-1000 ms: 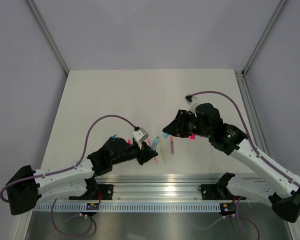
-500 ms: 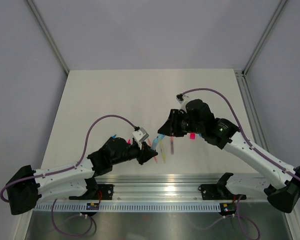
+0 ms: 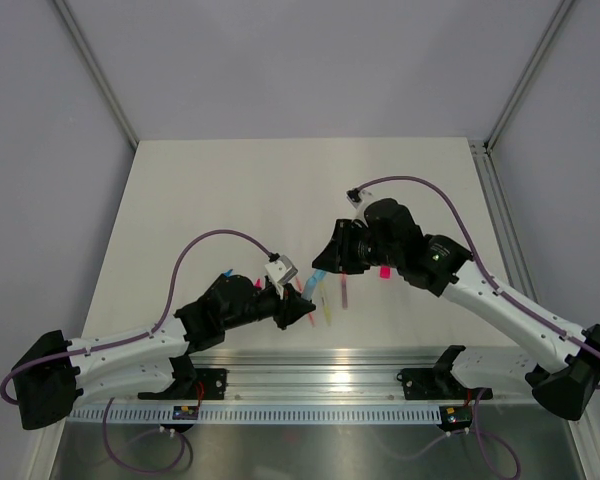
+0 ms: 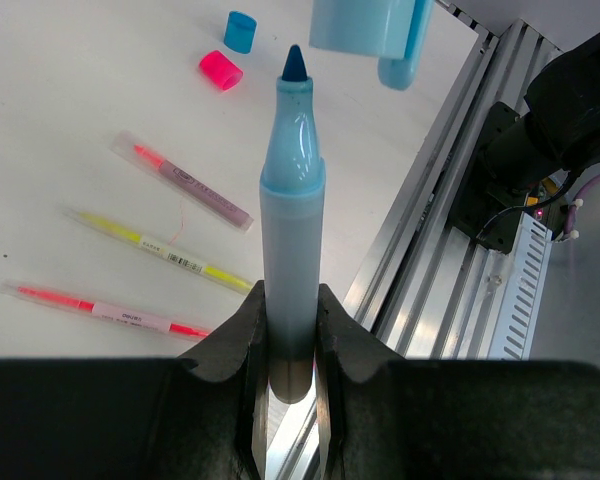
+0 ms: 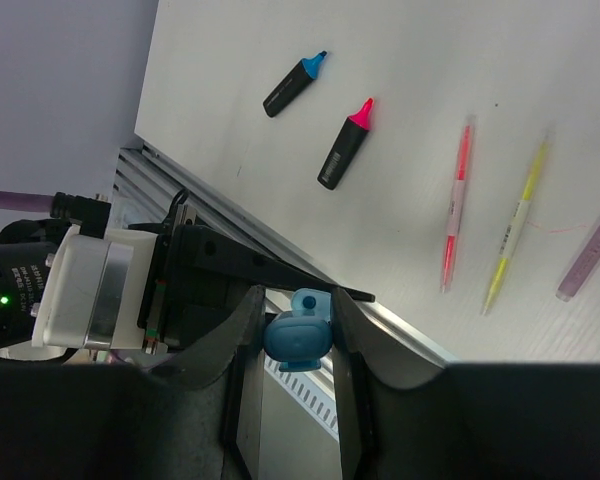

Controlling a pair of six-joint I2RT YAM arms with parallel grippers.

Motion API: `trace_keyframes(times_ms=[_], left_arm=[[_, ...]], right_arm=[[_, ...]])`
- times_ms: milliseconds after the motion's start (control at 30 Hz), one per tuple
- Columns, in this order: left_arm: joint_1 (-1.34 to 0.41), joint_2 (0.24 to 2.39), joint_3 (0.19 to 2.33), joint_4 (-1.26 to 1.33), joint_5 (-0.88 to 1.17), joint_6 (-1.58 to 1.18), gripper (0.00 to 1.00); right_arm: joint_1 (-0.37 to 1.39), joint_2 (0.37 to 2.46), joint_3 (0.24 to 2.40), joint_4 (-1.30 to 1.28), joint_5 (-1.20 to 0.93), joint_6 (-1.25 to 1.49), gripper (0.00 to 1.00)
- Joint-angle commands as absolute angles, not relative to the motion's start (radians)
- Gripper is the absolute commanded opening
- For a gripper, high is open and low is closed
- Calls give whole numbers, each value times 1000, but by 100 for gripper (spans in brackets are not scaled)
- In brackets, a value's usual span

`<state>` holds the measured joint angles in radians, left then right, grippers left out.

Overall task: Insert the pens into the pen caps
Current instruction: Insert the pen cap onto the pen.

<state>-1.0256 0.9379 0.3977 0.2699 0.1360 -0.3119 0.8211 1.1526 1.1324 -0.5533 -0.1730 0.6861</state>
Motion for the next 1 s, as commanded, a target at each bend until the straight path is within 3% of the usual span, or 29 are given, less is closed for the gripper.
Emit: trace_keyframes(times_ms=[0, 967], left_arm=[[-1023, 933, 425, 310, 138, -295, 0], [-1023, 928, 423, 308, 127, -296, 0]], right_arm=[[831, 1144, 1190, -540, -126, 680, 9], [884, 1232, 1172, -540, -101, 678, 9]])
